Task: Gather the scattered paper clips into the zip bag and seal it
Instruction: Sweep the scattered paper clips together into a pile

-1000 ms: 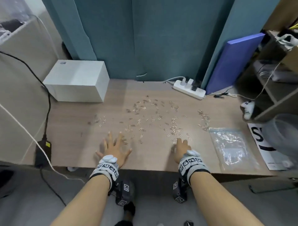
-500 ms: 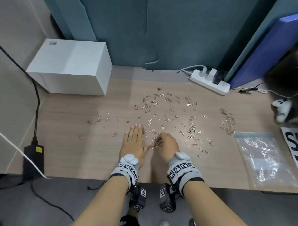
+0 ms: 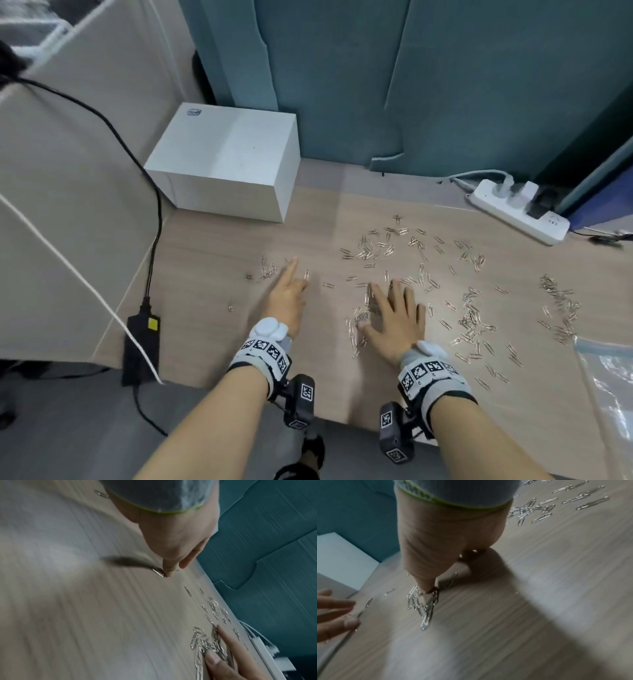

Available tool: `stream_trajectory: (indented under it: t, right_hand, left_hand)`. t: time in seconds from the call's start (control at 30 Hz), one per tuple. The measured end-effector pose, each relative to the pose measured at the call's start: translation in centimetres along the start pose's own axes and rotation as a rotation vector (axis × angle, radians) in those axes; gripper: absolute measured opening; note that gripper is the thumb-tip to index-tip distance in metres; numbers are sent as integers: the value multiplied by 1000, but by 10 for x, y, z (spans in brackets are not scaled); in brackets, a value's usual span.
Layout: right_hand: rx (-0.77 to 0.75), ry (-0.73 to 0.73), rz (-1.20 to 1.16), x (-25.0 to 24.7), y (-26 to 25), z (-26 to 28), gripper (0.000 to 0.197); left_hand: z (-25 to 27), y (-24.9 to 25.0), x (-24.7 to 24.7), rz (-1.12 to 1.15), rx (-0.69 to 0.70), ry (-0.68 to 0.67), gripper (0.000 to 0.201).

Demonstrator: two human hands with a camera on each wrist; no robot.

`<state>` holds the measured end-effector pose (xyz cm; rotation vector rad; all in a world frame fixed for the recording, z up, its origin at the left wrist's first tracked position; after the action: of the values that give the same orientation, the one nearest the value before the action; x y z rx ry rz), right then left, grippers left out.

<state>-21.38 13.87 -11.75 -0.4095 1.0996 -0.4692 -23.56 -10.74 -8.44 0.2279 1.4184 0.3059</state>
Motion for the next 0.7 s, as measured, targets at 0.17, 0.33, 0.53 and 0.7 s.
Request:
stream_trajectory:
  t: [0.17,0.33,0.53,0.7]
  right_hand:
    - [25,-58,105,9,-5,-5,81]
    - [-23,-106,146,9,-4,-19,80]
    - [-47,-102,126,9,-6,-23,80]
    - [-48,-115,91,7,-7,-22,79]
  left_hand:
    - [1,-42,-4,-208,-116,108,55]
    - [6,-84,8,-246,-384,95,68]
    - [-15,1,32,-202,-101,92,70]
    - [-10,78,55,-122,229,14,60]
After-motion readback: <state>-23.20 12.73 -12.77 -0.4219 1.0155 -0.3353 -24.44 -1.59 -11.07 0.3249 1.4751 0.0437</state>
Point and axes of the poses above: each hand's wrist, its own z-axis away from the middle knuckle, its own x-axis out of the palm, y = z × x, the point moved 10 cm from there along -z, towards the middle knuckle, and after that the axes turned 15 degrees about -z, right-handed, at the moved point
